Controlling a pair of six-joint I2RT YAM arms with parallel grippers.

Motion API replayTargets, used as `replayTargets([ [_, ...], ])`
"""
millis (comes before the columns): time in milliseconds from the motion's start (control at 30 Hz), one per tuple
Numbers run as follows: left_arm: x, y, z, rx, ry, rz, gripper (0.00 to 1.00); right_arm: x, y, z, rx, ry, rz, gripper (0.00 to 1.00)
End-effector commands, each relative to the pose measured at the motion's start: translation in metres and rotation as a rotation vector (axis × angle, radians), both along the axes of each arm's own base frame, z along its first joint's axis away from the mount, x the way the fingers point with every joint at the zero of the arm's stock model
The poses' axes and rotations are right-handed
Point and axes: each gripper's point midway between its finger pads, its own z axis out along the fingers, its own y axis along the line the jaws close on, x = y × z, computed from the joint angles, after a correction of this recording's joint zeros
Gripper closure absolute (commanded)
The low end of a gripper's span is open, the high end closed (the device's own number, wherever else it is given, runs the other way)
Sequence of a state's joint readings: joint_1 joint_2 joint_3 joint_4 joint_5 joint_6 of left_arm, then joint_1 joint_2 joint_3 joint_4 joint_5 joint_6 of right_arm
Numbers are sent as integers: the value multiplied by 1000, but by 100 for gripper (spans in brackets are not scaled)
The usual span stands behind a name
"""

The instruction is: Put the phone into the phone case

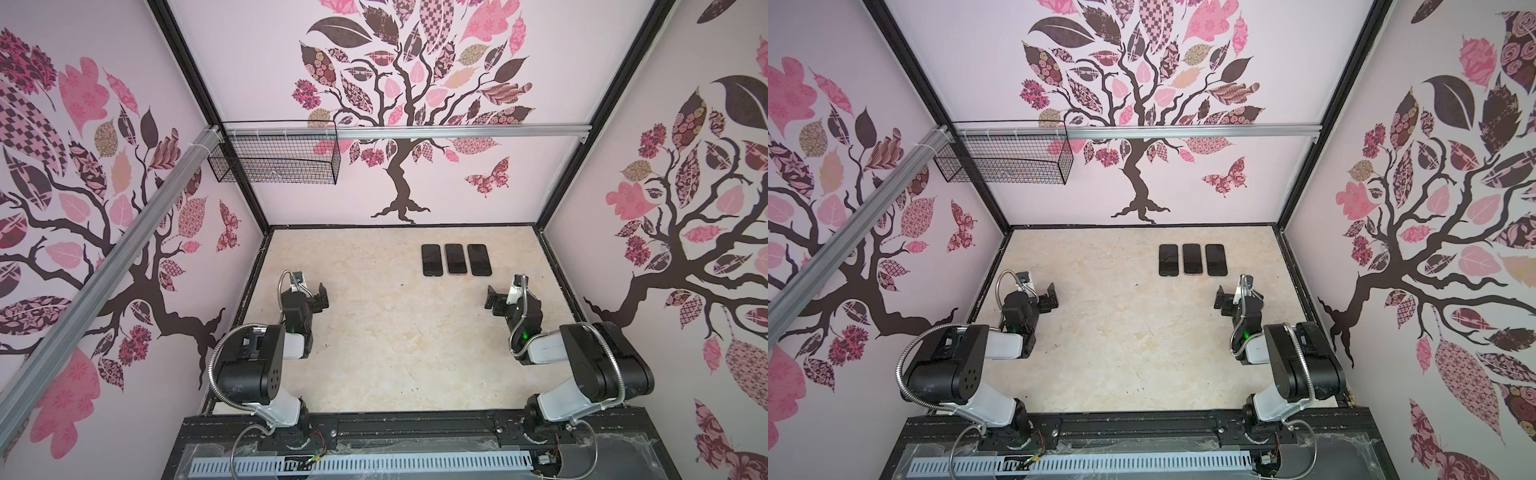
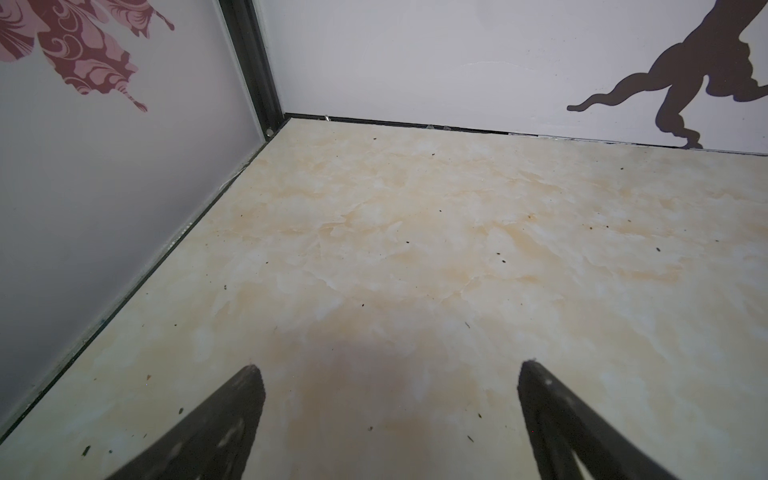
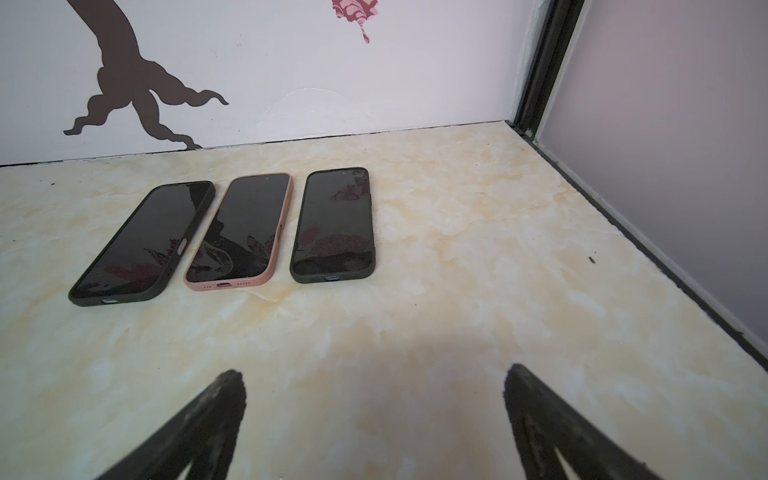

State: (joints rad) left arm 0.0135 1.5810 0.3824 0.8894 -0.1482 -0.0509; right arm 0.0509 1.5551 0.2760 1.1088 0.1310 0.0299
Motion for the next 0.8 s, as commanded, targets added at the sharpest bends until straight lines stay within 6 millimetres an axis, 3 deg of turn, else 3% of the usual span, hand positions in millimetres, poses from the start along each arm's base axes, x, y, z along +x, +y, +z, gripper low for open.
replayTargets([
  [0,3,1,8,8,-36,-6,2,6,1,12,11,-48,8,0],
  [767,2,1,8,9,-37,-6,2,6,2,12,12,-48,8,0],
])
